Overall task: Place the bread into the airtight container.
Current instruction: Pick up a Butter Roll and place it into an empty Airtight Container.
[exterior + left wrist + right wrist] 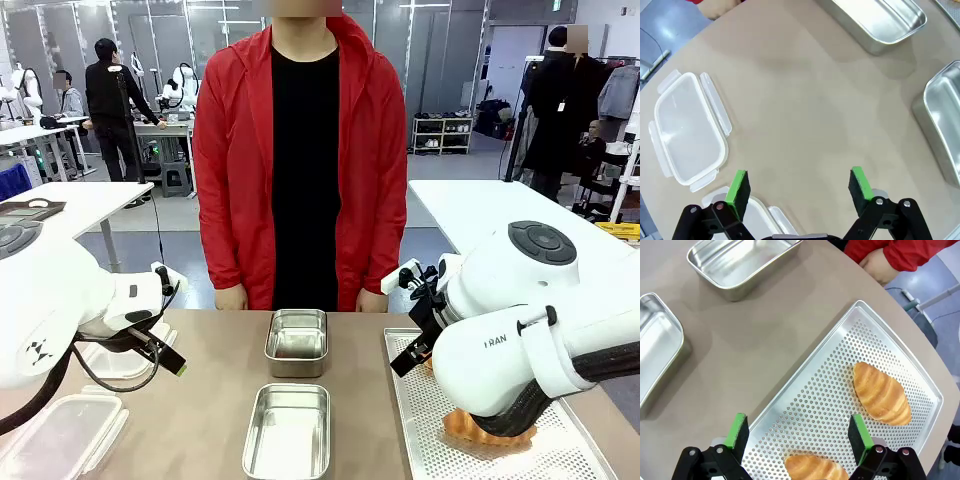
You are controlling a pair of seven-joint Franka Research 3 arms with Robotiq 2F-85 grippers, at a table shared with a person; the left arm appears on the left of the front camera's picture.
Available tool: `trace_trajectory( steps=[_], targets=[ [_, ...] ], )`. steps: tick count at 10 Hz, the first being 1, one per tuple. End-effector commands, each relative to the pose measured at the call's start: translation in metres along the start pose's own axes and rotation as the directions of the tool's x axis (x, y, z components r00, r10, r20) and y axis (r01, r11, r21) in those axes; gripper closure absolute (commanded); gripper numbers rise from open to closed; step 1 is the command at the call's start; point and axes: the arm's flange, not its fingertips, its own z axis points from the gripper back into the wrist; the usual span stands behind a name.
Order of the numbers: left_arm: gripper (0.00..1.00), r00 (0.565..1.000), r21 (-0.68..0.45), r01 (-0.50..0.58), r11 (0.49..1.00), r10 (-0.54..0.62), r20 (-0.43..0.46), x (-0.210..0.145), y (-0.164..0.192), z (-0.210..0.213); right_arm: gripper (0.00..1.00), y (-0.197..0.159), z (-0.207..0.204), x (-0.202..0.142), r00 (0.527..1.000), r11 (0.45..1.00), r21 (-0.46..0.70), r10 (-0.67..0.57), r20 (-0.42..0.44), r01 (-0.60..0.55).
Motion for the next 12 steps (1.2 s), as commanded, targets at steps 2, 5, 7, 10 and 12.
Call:
trace_trajectory(
  steps=[2, 5, 7, 10, 12],
  targets=[
    [0.0, 1.0, 0.0, 0.0, 1.0, 0.0, 0.0, 0.0, 0.0, 0.0, 0.0, 0.0, 0.0, 0.0, 1.0, 1.0, 0.0, 0.0, 0.0, 0.0],
    [0.0, 1.0, 0.0, 0.0, 1.0, 0.0, 0.0, 0.0, 0.0, 0.0, 0.0, 0.0, 0.0, 0.0, 1.0, 1.0, 0.0, 0.0, 0.0, 0.0],
    [0.0, 1.0, 0.0, 0.0, 1.0, 0.0, 0.0, 0.0, 0.0, 0.0, 0.0, 0.0, 0.0, 0.0, 1.0, 1.0, 0.0, 0.0, 0.0, 0.0],
    [0.0, 1.0, 0.0, 0.001, 1.0, -0.001, 0.0, 0.0, 0.0, 0.0, 0.0, 0.0, 0.0, 0.0, 1.0, 1.0, -0.001, 0.003, 0.0, -0.003],
    [0.0, 0.999, -0.021, -0.028, 0.999, 0.027, -0.044, 0.021, 0.017, 0.03, 0.0, -0.031, 0.035, 0.026, 0.999, 0.999, 0.018, -0.045, 0.013, 0.045]
  ],
)
